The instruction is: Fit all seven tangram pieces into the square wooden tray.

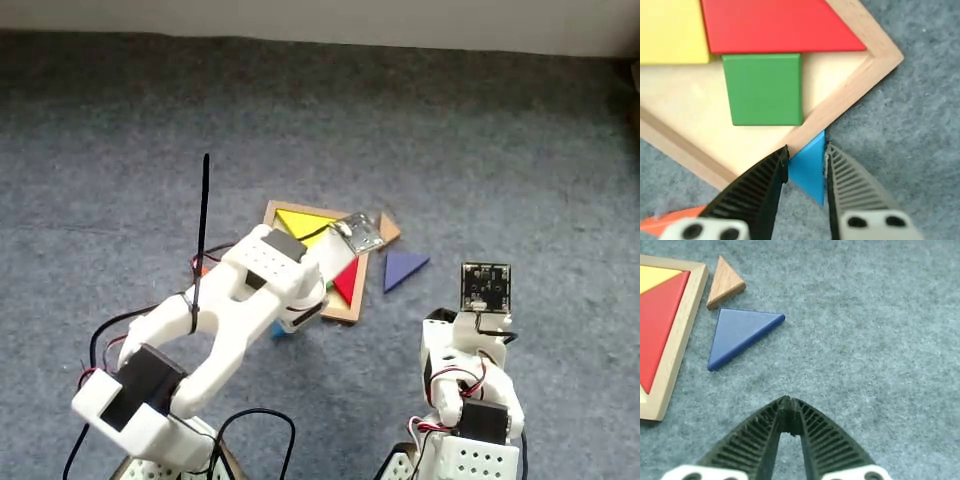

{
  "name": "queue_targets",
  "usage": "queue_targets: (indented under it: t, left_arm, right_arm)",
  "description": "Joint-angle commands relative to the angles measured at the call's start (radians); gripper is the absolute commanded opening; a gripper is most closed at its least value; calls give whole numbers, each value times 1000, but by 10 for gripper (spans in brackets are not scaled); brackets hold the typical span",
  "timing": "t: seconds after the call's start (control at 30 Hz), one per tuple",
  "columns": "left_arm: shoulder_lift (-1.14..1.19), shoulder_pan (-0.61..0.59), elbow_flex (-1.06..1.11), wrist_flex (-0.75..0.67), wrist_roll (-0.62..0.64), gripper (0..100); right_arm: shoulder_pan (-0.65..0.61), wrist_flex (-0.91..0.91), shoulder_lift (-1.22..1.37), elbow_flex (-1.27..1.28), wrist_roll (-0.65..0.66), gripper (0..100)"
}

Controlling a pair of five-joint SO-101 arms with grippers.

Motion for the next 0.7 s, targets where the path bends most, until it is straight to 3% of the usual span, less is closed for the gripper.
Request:
queue_targets:
  t: [0.0, 0.17, 0.47, 0.67]
  left_arm:
    - [-22, 51, -10, -15, 8, 127]
    - [-21, 54, -59, -8, 9, 126]
    - [-22, 51, -237, 284, 11, 130]
    - [-12, 27, -185, 290, 12, 146]
  right_arm:
    - [19, -19, -2, 136, -6, 6]
    - [19, -19, -2, 136, -6, 6]
    - [19, -19, -2, 136, -6, 6]
    - [19, -19, -2, 136, -6, 6]
